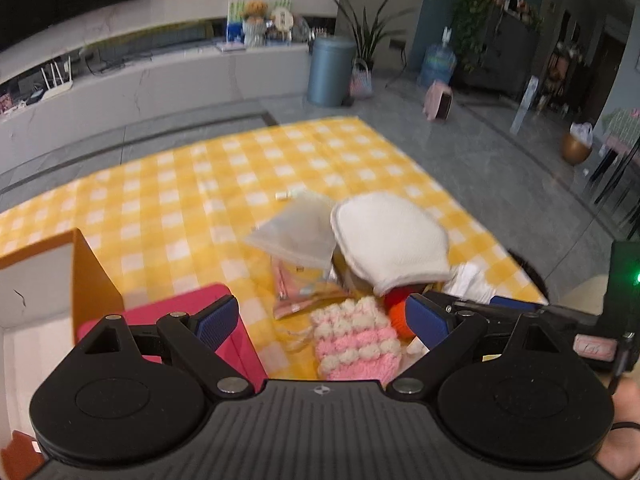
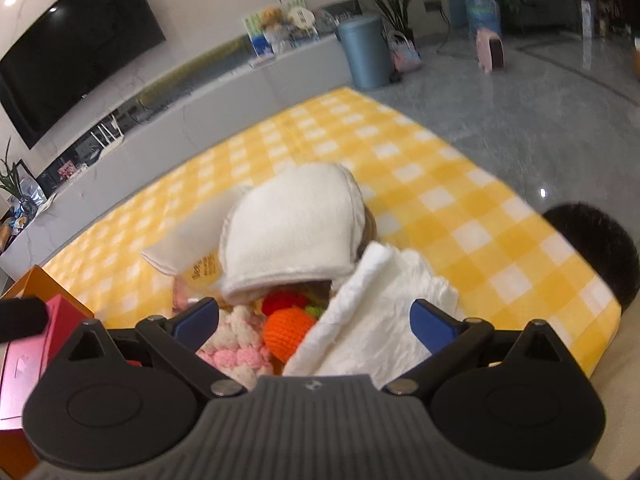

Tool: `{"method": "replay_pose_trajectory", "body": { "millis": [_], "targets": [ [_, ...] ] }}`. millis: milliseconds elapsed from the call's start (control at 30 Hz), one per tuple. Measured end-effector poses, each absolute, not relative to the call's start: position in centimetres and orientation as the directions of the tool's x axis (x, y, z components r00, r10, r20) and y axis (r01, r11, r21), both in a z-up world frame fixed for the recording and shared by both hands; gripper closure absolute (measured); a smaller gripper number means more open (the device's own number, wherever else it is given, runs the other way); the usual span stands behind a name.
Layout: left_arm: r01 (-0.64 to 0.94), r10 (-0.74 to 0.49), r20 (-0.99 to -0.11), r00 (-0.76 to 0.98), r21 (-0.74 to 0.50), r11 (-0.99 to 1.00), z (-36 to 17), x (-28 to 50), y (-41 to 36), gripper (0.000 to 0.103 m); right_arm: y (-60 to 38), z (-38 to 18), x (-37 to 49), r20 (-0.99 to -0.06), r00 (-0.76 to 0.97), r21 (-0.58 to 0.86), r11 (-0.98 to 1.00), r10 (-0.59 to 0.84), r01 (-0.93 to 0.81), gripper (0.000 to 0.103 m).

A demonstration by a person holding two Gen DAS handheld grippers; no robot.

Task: Organize soft objects
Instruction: 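Move both tools back to the pile and grasp the white tissue with the right gripper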

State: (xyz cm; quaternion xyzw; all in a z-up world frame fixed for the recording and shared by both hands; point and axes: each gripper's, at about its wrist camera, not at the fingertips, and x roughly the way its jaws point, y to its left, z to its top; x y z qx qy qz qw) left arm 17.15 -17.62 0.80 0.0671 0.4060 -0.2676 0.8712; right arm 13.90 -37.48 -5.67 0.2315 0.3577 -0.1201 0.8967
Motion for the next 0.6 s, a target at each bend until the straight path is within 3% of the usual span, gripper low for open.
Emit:
{"method": "replay_pose_trajectory", "body": {
  "millis": [300, 500, 600],
  "targets": [
    [0.572, -0.355, -0.761, 0.543, 0.026, 0.82, 0.0, 15.3, -18.9, 0.0, -40.0, -8.4, 13.9, -0.812, 0.576, 0.329, 0.74, -0.096, 0.587, 0.004],
    [0.581, -0.362, -0.76, 0.539, 0.025, 0.814, 0.6, 14.7, -19.0, 0.0, -40.5, -9.2, 13.5, -0.82, 0.57, 0.378, 0.695, -0.056, 0.612, 0.033],
    [0.584, -0.354, -0.761, 0.544, 0.04, 0.811, 0.9, 14.6, -19.3, 0.0, -40.7, -9.2, 13.0, -0.797, 0.604, 0.438, 0.682, -0.008, 0.586, 0.058]
  ]
}}
